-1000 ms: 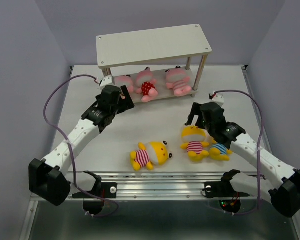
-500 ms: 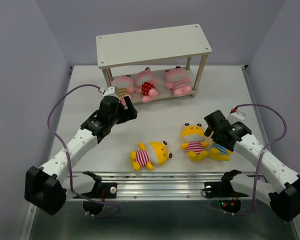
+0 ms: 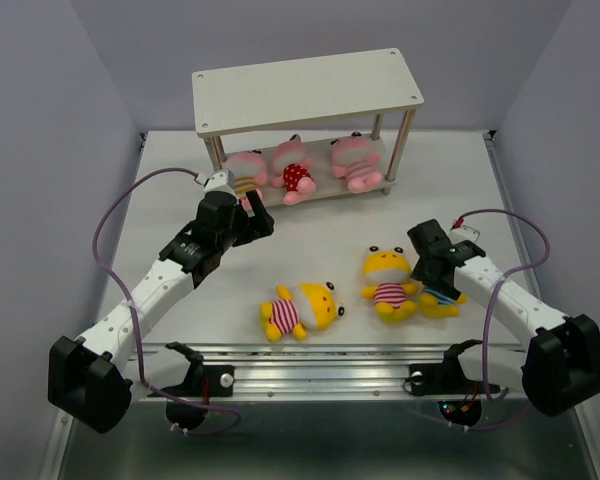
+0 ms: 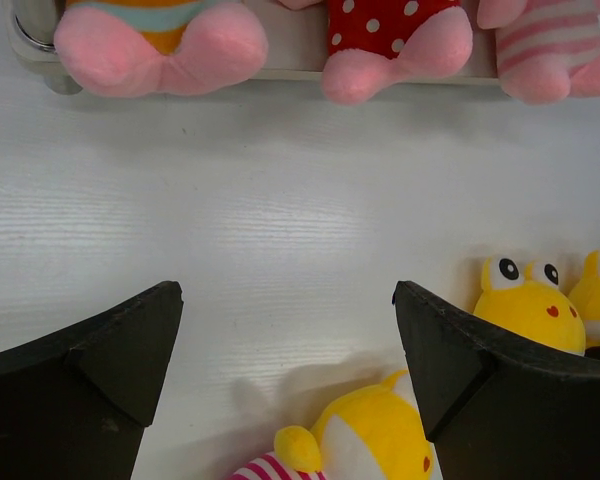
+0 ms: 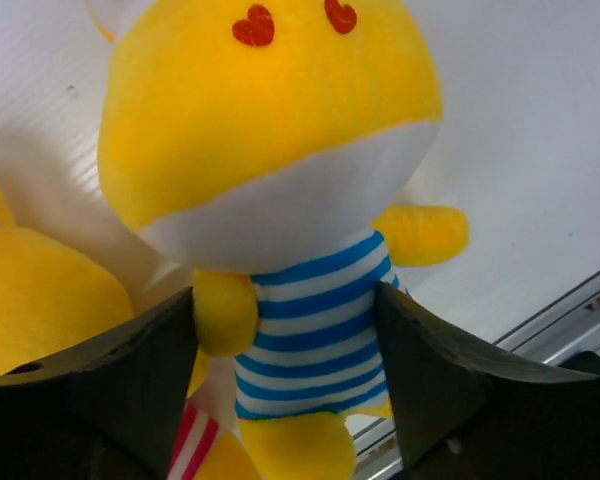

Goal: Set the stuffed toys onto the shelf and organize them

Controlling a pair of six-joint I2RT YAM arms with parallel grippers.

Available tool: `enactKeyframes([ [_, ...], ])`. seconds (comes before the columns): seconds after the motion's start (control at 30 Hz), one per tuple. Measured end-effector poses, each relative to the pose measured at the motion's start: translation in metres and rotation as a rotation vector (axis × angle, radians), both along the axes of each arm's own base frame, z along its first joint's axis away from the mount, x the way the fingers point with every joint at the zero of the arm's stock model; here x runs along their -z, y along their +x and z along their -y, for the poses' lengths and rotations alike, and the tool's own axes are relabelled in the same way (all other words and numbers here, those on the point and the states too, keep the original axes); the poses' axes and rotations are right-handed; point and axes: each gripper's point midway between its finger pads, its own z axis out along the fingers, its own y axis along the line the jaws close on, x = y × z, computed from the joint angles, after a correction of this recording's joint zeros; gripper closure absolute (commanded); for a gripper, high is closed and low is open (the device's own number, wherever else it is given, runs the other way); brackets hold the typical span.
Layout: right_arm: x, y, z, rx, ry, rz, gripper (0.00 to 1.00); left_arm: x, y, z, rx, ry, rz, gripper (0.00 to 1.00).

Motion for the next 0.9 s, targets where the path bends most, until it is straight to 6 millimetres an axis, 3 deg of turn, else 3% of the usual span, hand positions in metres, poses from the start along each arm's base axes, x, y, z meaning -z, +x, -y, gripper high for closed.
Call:
enactKeyframes([
  [0.1,-0.001,0.007,-0.005,-0.029,0.017,0.019,0.89,0.0,0.0,0.0,-0.002,0.001,0.0,0.01],
  [0.17,-0.003,0.012,-0.009,-0.049,0.036,0.038,0.99,0.0,0.0,0.0,-0.001,0.0,0.0,0.02],
  [0.37,-0.007,0.023,-0.017,-0.122,0.052,0.059,0.99,0.001,0.0,0.0,-0.001,0.001,-0.002,0.03],
  [0.47,-0.023,0.032,-0.021,-0.192,0.043,0.085,0.99,0.001,0.0,0.0,-0.002,0.003,-0.004,0.02],
  [0.57,-0.062,0.052,-0.027,-0.263,0.038,0.178,0.99,0.001,0.0,0.0,-0.003,0.003,-0.003,0.02],
  [0.9,-0.24,0.124,-0.059,-0.516,-0.003,0.614,0.99,0.001,0.001,-0.003,-0.014,0.009,0.0,0.02],
])
